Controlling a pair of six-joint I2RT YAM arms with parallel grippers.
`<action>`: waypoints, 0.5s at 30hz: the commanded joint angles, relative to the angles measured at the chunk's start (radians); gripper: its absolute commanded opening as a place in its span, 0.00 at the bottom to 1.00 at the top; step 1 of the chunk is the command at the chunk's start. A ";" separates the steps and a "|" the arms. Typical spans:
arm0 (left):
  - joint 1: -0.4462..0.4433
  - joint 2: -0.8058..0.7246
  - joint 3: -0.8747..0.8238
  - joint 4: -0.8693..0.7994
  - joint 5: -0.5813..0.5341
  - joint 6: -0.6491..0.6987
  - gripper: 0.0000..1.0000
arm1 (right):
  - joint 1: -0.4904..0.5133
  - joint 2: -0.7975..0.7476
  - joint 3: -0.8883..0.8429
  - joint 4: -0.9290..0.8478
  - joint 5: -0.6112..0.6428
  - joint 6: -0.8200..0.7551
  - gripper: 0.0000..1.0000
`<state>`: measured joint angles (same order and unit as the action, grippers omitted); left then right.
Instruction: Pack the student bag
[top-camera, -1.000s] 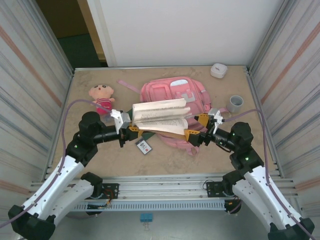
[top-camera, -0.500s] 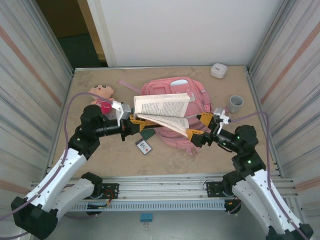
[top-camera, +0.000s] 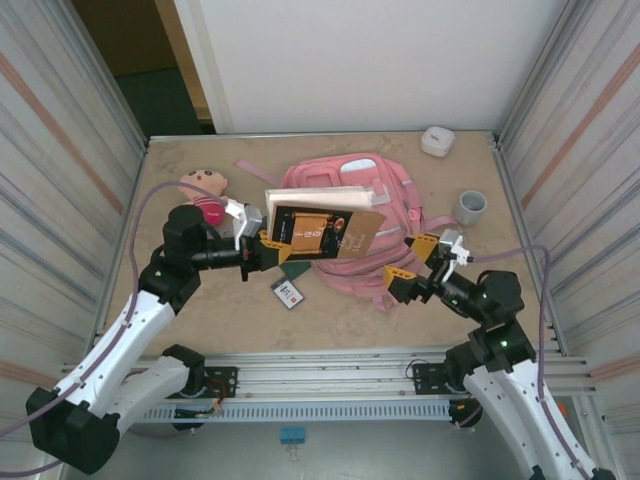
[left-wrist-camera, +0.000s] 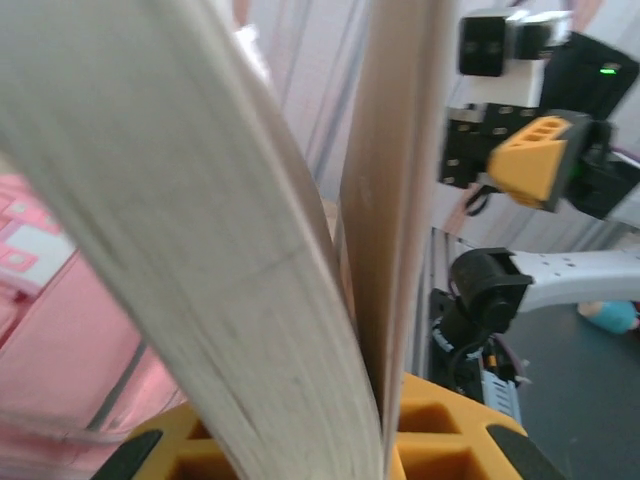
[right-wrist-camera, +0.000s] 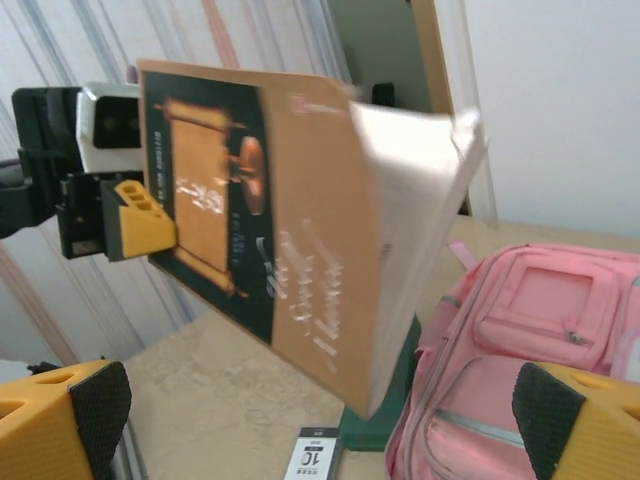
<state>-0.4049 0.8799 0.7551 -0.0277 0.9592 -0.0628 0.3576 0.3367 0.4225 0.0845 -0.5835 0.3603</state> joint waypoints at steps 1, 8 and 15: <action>-0.001 -0.048 0.006 0.182 0.139 0.023 0.00 | -0.002 0.093 0.029 0.154 -0.097 0.041 0.99; -0.054 -0.071 -0.010 0.257 0.160 0.055 0.00 | 0.011 0.271 0.058 0.328 -0.217 0.121 0.99; -0.087 -0.049 0.025 0.212 0.151 0.138 0.00 | 0.089 0.337 0.093 0.379 -0.384 0.109 1.00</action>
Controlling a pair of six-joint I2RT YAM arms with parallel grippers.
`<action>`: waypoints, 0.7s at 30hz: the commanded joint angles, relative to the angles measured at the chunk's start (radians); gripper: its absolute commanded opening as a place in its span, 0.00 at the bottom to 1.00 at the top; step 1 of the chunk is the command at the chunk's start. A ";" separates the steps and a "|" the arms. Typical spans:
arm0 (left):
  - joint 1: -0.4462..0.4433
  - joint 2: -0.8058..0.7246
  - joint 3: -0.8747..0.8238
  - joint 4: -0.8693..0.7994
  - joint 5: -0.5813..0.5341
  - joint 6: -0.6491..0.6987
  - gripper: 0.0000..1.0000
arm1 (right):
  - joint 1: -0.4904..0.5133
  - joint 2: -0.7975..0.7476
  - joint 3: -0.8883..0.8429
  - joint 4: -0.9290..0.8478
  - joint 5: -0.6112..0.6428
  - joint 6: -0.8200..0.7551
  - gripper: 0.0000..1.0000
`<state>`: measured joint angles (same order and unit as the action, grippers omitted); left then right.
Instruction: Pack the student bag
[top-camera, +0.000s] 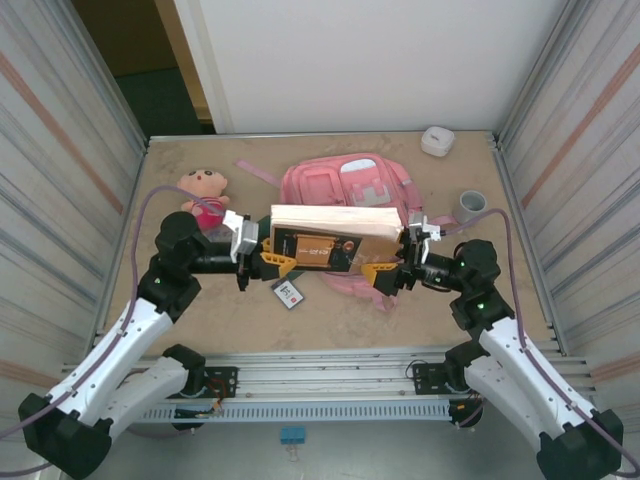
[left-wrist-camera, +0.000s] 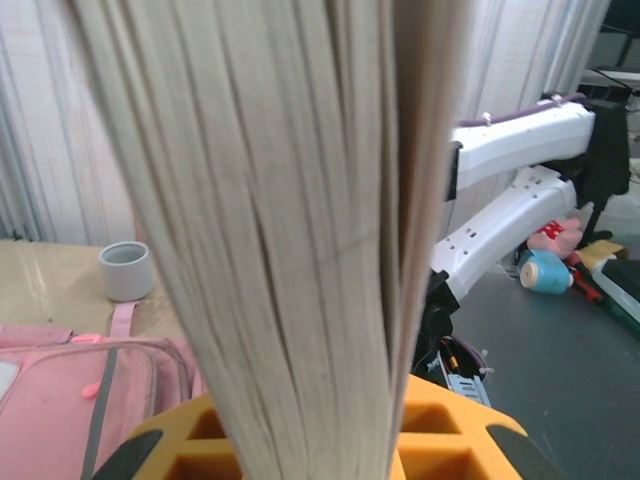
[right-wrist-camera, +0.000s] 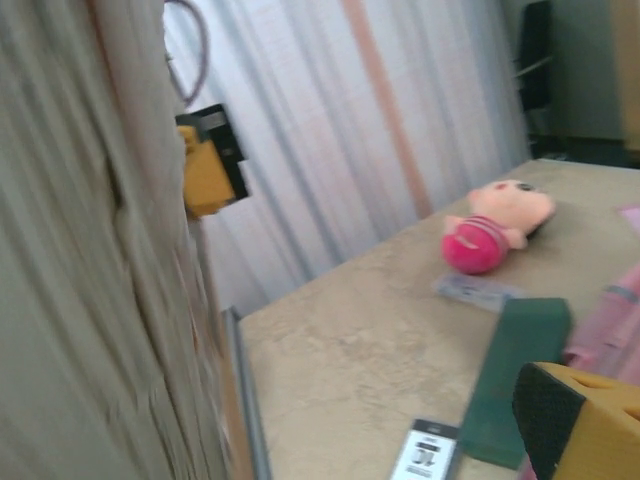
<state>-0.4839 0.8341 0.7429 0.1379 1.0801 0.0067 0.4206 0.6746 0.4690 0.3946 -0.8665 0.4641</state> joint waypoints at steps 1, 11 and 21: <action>-0.009 0.001 0.042 0.027 0.025 0.082 0.00 | 0.034 -0.003 0.050 0.069 -0.107 -0.003 1.00; -0.009 -0.010 -0.002 -0.014 -0.071 0.124 0.00 | 0.081 -0.043 0.092 0.049 -0.037 -0.055 0.59; -0.017 0.005 -0.006 -0.033 -0.198 0.070 0.09 | 0.094 -0.054 0.090 0.072 0.009 -0.091 0.11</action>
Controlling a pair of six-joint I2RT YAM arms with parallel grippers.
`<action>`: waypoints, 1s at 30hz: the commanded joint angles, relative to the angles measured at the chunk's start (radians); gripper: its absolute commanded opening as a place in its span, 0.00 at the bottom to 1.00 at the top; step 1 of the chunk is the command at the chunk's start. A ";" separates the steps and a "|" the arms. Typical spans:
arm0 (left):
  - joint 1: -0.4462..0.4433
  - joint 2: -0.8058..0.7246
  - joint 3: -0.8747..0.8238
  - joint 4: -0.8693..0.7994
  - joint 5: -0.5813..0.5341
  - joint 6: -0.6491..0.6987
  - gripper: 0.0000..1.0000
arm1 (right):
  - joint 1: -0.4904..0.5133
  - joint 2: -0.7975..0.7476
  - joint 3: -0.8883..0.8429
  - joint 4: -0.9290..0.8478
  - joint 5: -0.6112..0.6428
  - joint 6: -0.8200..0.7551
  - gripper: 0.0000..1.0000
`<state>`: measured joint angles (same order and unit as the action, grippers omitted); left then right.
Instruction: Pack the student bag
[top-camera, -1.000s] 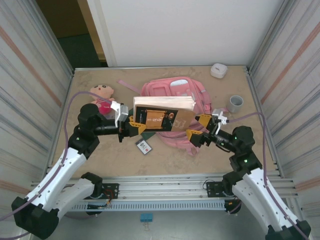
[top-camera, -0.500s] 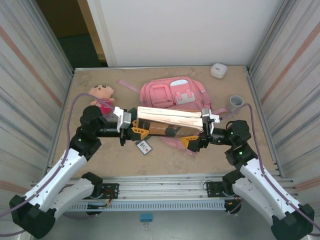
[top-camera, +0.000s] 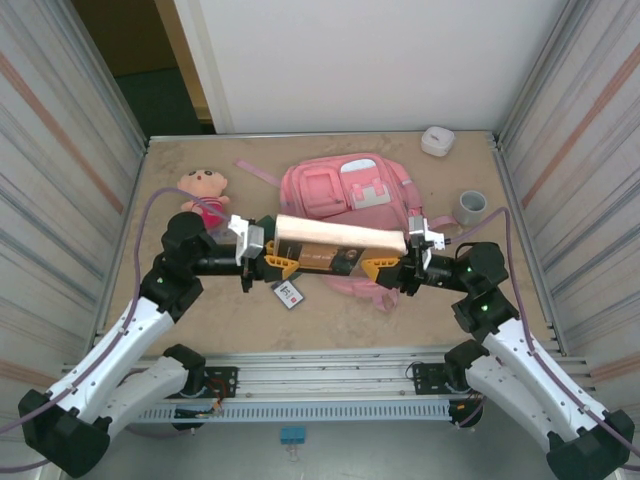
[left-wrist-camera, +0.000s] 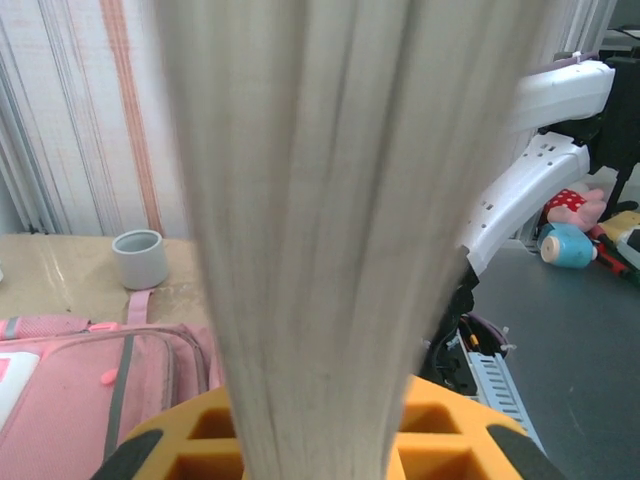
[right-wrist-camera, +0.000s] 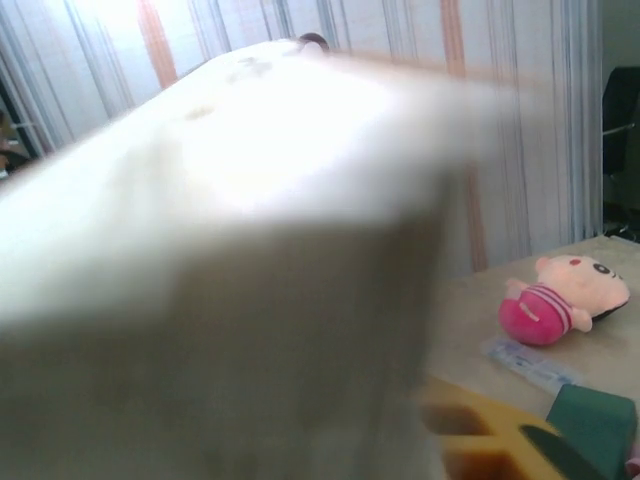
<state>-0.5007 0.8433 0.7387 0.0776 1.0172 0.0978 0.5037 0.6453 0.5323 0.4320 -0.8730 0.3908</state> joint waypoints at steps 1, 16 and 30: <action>-0.001 -0.002 0.002 0.006 -0.185 -0.021 0.14 | 0.008 -0.033 0.025 0.026 0.041 -0.022 0.00; -0.265 0.334 0.179 -0.199 -0.895 0.242 0.82 | -0.425 0.070 0.299 -0.815 0.400 0.163 0.00; -0.380 0.893 0.484 -0.179 -1.003 0.347 0.87 | -0.606 0.032 0.211 -0.841 0.348 0.255 0.00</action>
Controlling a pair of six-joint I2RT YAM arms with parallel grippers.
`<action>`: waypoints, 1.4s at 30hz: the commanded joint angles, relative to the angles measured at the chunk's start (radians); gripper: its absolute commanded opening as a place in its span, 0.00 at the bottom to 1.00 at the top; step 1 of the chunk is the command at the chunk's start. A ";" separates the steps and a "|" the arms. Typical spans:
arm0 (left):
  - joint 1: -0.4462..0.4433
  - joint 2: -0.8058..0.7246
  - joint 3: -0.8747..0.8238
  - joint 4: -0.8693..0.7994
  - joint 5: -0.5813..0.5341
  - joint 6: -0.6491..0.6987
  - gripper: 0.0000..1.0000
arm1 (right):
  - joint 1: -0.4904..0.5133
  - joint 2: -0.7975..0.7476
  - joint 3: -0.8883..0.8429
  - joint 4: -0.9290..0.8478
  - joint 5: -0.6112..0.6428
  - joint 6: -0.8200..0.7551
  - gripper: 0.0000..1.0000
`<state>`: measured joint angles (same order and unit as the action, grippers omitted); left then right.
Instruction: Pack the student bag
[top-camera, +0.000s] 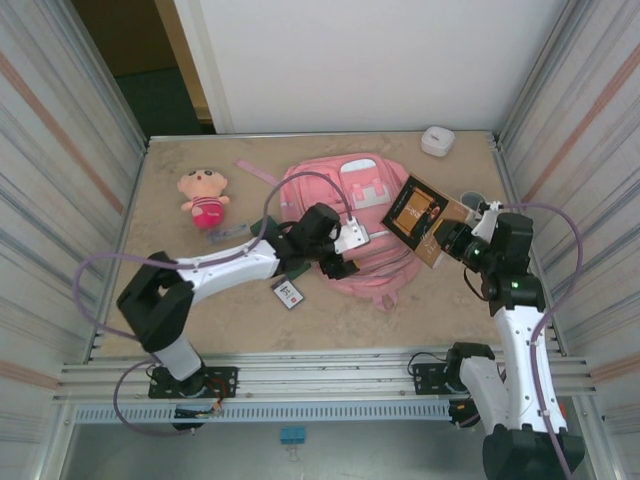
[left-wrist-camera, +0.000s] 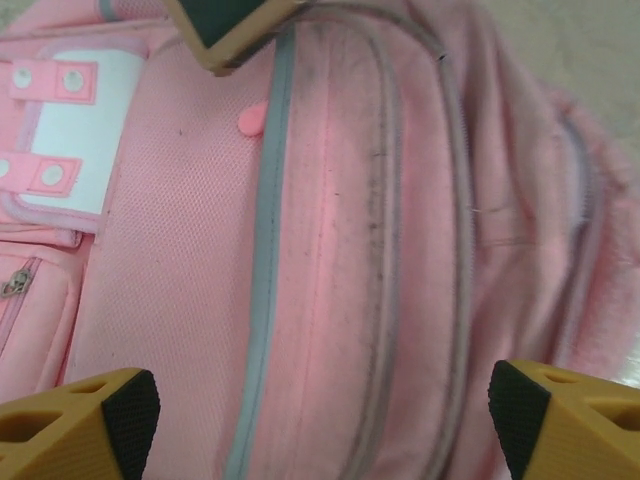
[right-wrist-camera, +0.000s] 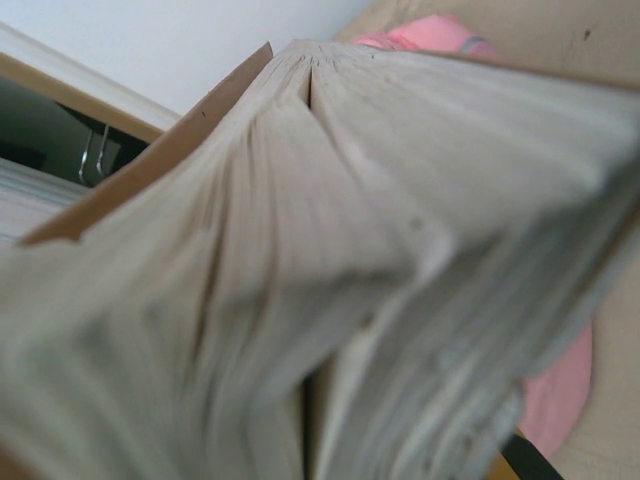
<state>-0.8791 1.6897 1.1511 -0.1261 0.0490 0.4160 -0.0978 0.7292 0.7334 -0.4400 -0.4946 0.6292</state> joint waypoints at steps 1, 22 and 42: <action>-0.001 0.079 0.097 0.019 -0.034 0.030 0.86 | -0.006 -0.064 0.008 0.023 -0.025 0.012 0.00; -0.041 0.175 0.077 -0.013 -0.215 0.019 0.08 | -0.007 -0.088 0.005 -0.054 0.035 -0.037 0.03; -0.045 -0.143 -0.101 -0.086 -0.298 -0.463 0.00 | 0.024 -0.048 0.080 -0.117 0.091 0.057 0.03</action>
<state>-0.9306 1.6154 1.0149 -0.2199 -0.2211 -0.0048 -0.0761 0.7044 0.7361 -0.5228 -0.4885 0.6304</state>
